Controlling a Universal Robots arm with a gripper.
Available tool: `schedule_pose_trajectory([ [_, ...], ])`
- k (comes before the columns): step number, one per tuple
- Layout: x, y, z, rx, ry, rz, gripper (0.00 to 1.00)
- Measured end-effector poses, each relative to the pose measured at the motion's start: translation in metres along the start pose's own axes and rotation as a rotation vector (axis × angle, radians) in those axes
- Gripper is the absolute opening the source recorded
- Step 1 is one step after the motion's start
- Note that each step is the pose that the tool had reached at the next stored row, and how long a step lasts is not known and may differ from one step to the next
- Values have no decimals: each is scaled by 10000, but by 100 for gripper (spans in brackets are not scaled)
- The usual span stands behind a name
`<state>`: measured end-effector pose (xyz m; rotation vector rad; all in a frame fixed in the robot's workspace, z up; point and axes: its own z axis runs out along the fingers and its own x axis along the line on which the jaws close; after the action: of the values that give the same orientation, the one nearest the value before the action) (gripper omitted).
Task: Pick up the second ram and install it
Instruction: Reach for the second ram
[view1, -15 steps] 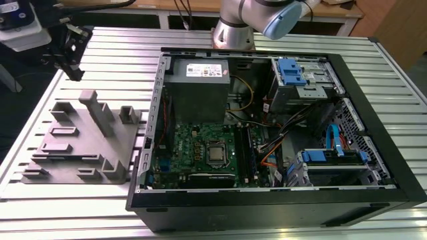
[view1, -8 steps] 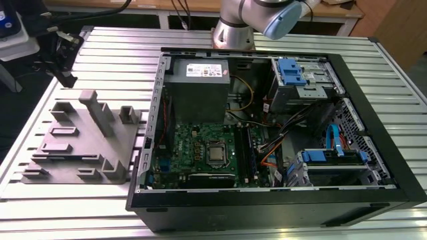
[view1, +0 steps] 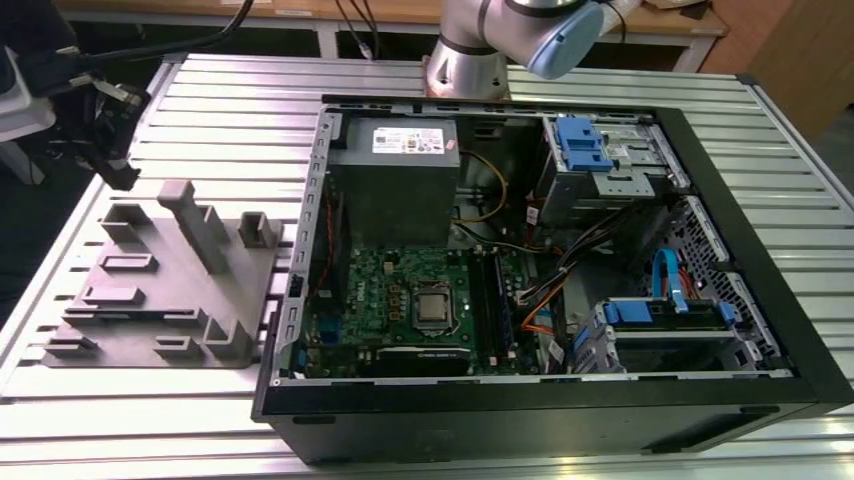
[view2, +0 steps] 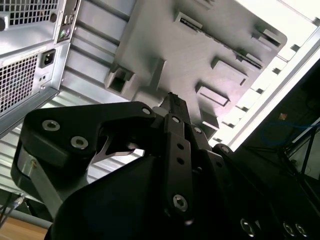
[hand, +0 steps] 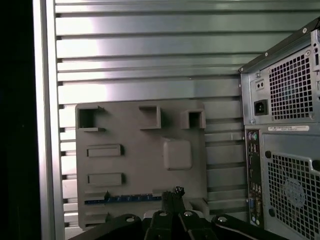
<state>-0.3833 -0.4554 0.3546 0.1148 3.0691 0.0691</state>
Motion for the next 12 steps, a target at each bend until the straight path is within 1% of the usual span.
schedule_pose_trajectory([
  [8, 115, -137, 73, -2, -1, 1, 7],
  [12, 188, -201, 118, -1, -1, -1, 7],
])
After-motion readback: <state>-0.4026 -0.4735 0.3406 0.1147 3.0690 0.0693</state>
